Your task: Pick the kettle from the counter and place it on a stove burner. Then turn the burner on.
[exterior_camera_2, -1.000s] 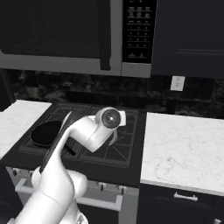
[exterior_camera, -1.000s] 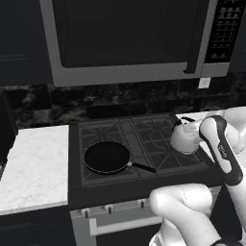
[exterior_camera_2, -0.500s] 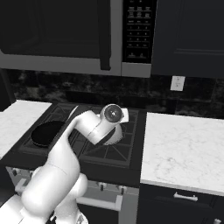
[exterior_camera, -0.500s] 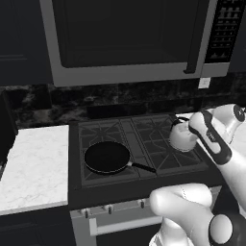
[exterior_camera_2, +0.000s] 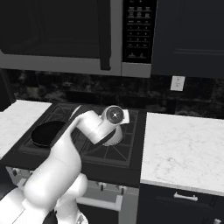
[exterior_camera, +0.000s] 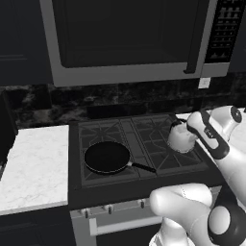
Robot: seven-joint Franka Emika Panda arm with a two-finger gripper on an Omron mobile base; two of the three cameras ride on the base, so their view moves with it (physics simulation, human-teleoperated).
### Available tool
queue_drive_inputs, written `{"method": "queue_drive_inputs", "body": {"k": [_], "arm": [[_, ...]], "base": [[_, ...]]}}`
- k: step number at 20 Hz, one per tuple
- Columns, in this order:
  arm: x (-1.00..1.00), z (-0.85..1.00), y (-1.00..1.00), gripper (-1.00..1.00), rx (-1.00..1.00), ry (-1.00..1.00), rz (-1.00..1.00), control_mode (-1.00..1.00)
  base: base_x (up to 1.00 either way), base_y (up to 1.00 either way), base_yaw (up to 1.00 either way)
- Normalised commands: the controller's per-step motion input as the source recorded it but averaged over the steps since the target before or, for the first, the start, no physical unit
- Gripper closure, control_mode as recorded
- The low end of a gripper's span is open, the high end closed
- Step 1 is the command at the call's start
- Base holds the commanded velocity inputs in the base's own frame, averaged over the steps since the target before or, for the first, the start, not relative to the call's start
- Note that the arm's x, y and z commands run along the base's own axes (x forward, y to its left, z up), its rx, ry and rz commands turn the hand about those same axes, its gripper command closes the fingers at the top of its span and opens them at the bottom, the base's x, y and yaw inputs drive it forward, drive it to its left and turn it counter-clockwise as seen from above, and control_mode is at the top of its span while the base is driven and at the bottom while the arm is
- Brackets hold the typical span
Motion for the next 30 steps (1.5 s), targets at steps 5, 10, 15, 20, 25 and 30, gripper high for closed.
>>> {"method": "queue_drive_inputs", "body": {"k": [5,10,15,20,25,30], "arm": [[0.07,-0.28,0.05,1.00,0.00,0.00,0.00,-1.00],[0.24,-0.23,0.09,1.00,0.00,0.00,0.00,-1.00],[0.31,-0.19,0.00,1.00,0.00,0.00,0.00,-1.00],[0.28,-0.24,0.00,1.00,0.00,0.00,0.00,-1.00],[0.26,-0.25,0.00,1.00,0.00,0.00,0.00,-1.00],[0.24,-0.25,0.00,1.00,0.00,0.00,0.00,-1.00]], "base": [[0.00,0.00,0.00],[0.00,0.00,0.00],[0.00,0.00,0.00],[0.00,0.00,0.00],[0.00,0.00,0.00],[0.00,0.00,0.00]]}}
